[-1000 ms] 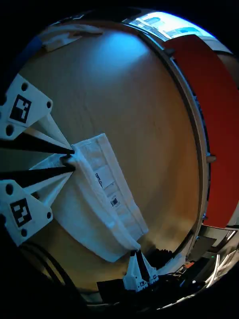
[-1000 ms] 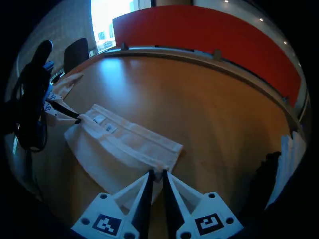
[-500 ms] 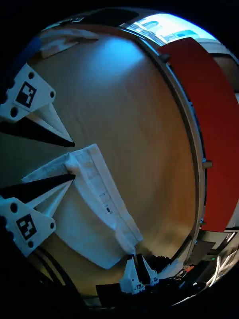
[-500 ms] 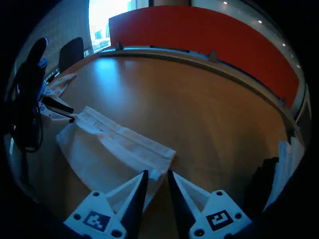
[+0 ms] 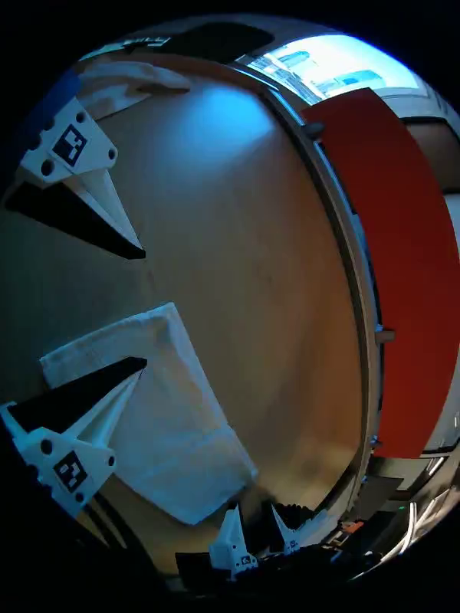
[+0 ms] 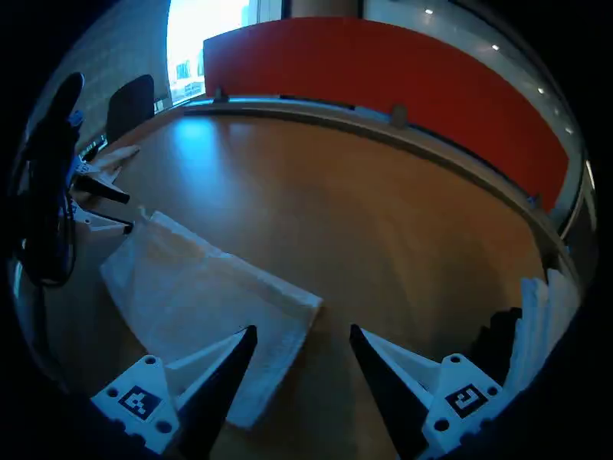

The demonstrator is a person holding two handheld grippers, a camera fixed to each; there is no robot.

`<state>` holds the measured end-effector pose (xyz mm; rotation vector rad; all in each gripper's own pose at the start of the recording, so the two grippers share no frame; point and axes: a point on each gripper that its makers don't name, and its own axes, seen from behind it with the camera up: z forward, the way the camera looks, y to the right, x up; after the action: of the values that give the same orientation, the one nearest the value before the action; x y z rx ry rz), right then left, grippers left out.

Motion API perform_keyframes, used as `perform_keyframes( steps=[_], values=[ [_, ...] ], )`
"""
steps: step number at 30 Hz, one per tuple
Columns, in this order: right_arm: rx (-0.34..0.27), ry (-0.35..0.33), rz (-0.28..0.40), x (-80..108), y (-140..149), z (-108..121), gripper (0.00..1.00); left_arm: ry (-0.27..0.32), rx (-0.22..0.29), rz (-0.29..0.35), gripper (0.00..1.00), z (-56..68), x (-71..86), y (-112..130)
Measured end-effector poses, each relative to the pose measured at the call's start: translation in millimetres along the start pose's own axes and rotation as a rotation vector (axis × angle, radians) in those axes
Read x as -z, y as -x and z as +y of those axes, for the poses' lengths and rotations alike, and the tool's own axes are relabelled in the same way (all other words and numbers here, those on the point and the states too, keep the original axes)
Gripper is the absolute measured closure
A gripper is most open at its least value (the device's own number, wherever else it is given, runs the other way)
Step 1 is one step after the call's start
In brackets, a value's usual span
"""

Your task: Fold towel

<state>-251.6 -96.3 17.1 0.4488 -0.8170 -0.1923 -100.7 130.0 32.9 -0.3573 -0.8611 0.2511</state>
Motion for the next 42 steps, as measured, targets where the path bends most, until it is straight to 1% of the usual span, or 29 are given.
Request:
perform_keyframes(
  steps=[3, 9, 15, 24, 33, 39, 42],
  values=[
    [0.003, -0.002, 0.001, 1.1, -1, -1, 0.06, -0.002, 0.006, 0.004, 0.04, -0.8, 1.2, 0],
    [0.004, -0.011, 0.005, 4.2, -3, -3, 0.06, 0.011, 0.023, 0.000, 0.04, 3.1, 2.8, 5],
    [0.011, -0.018, 0.004, 9.8, -1, -6, 0.06, 0.015, 0.030, -0.003, 0.04, 5.6, 7.6, 9],
    [0.010, -0.025, 0.005, 24.8, 9, -15, 0.06, 0.014, 0.054, -0.003, 0.04, 9.5, 23.1, 21],
    [-0.007, -0.023, 0.004, 41.6, 23, -22, 0.06, 0.004, 0.076, -0.007, 0.04, 12.8, 40.0, 37],
    [-0.008, -0.029, -0.001, 46.1, 29, -25, 0.06, -0.012, 0.098, -0.006, 0.04, 11.1, 47.0, 47],
    [0.005, -0.036, -0.004, 46.0, 31, -25, 0.06, -0.020, 0.113, -0.005, 0.04, 8.7, 50.6, 51]
  ],
)
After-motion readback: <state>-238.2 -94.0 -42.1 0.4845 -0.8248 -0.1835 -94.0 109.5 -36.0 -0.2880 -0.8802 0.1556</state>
